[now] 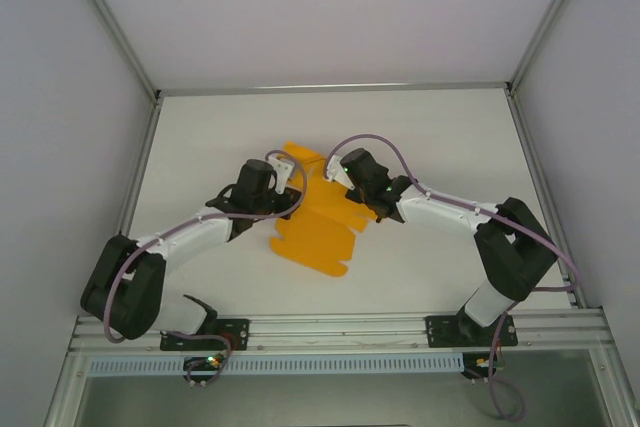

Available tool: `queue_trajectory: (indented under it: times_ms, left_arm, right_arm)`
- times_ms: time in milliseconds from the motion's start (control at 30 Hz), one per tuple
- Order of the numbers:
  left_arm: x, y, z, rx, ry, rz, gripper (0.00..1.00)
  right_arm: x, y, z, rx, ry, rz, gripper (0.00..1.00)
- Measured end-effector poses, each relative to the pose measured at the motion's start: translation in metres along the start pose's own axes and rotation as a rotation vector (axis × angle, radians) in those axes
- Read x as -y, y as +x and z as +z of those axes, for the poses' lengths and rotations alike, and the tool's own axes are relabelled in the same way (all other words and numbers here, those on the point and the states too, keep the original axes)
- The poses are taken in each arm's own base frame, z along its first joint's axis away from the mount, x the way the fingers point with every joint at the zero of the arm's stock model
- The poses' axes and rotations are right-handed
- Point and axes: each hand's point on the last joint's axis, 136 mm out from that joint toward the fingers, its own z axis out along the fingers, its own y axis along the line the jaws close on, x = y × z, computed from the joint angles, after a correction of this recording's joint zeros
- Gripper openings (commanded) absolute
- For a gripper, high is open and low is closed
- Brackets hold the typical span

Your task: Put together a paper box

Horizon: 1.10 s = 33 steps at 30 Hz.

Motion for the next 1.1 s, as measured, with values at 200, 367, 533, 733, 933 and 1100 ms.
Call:
queue_trajectory:
  times_ms: [200,367,533,733,933,1100]
  left_arm:
    - [-0.003,0.001,-0.004,-0.004,-0.013,0.011,0.21]
    - [0.000,0.000,-0.005,-0.004,0.015,0.017,0.12]
    - [0.007,0.001,0.003,-0.038,0.020,0.036,0.10]
    - [0.001,0.004,0.032,-0.092,-0.076,0.044,0.09]
    - [-0.005,0.006,0.054,-0.049,-0.150,-0.002,0.09]
    - [-0.005,0.006,0.058,0.002,-0.145,-0.048,0.11]
  right_arm:
    - [-0.001,-0.002,-0.001,0.007,-0.006,-0.011,0.00]
    - [-0.001,-0.005,-0.002,0.020,-0.014,-0.008,0.00]
    - [0.000,-0.005,-0.003,0.013,-0.005,-0.018,0.00]
    - [0.003,0.000,-0.007,-0.030,0.042,-0.050,0.00]
    - [-0.004,-0.006,-0.022,-0.055,0.050,-0.059,0.00]
    - [-0.016,-0.005,-0.033,-0.061,0.085,-0.081,0.00]
